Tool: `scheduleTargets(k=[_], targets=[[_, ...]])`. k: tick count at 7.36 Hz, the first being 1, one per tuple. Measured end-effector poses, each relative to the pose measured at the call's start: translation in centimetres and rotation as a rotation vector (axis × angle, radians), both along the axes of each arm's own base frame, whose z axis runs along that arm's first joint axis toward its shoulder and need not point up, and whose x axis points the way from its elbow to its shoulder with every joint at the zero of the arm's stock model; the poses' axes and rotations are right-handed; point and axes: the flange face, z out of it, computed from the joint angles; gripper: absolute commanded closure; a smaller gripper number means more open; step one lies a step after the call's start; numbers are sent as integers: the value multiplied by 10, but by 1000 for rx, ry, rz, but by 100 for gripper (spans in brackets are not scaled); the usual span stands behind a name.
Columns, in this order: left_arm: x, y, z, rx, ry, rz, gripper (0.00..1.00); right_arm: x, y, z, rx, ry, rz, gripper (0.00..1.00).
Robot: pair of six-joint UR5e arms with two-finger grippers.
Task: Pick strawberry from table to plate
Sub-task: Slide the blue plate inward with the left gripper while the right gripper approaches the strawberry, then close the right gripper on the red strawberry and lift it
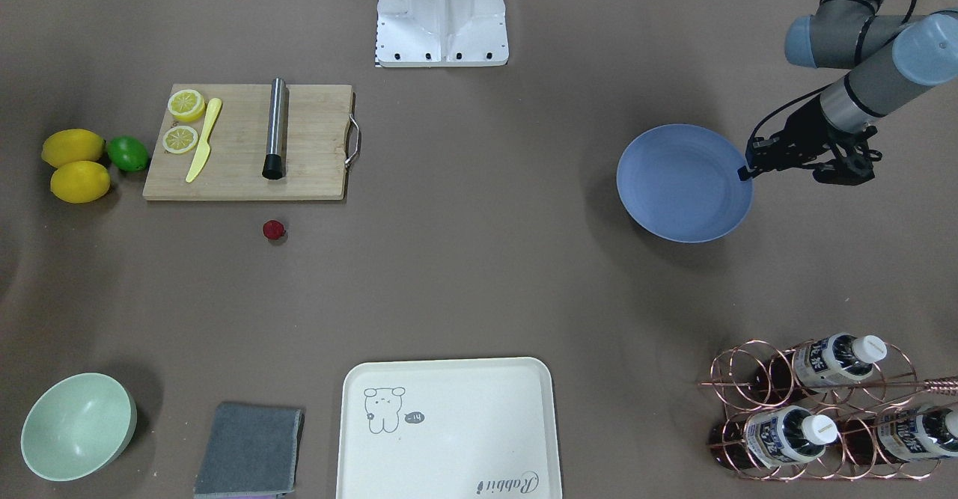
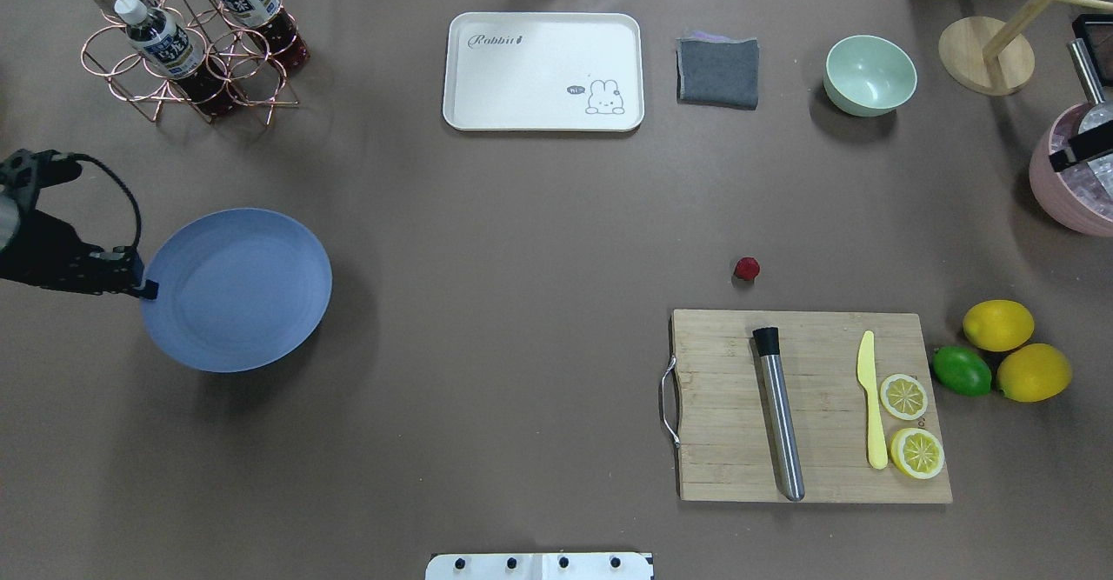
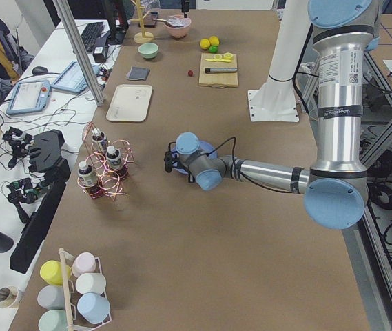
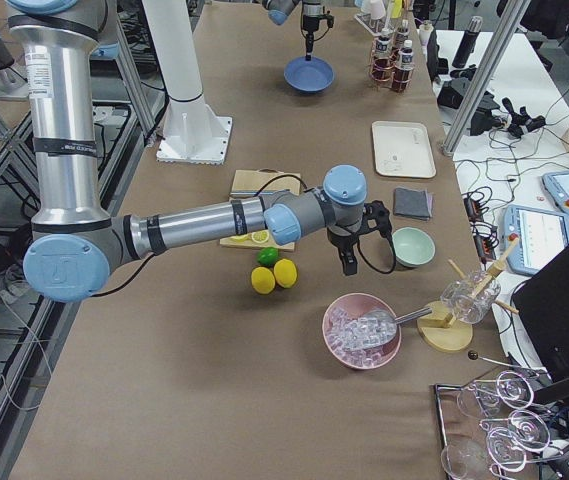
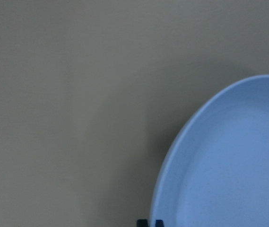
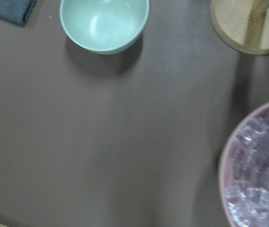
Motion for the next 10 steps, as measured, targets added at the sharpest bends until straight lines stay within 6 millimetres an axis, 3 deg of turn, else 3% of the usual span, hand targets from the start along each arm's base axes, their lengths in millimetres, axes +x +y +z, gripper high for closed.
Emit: scheduleTargets(k=[1,3,4,6,8,10], targets=[[33,2,-51,-50,18,-28,100,-36,-8,-21,-39,-16,9,0],[124,12,-147,-116,13,-78,100,-106,-12,-54,-91,-22,12,0],[167,24,-185,-129,5,-92,100,-145,-8,-70,-114,-21,17,0],[239,50,-236,-147,12,-104,100,-218,12,-93,-131,-26,22,0],[277,66,-247,-144,5,-104,100,-284,39,-109,-141,-10,31,0],[289,71,-250,-138,4,-103,3,-329,56,-113,-140,18,30,2]])
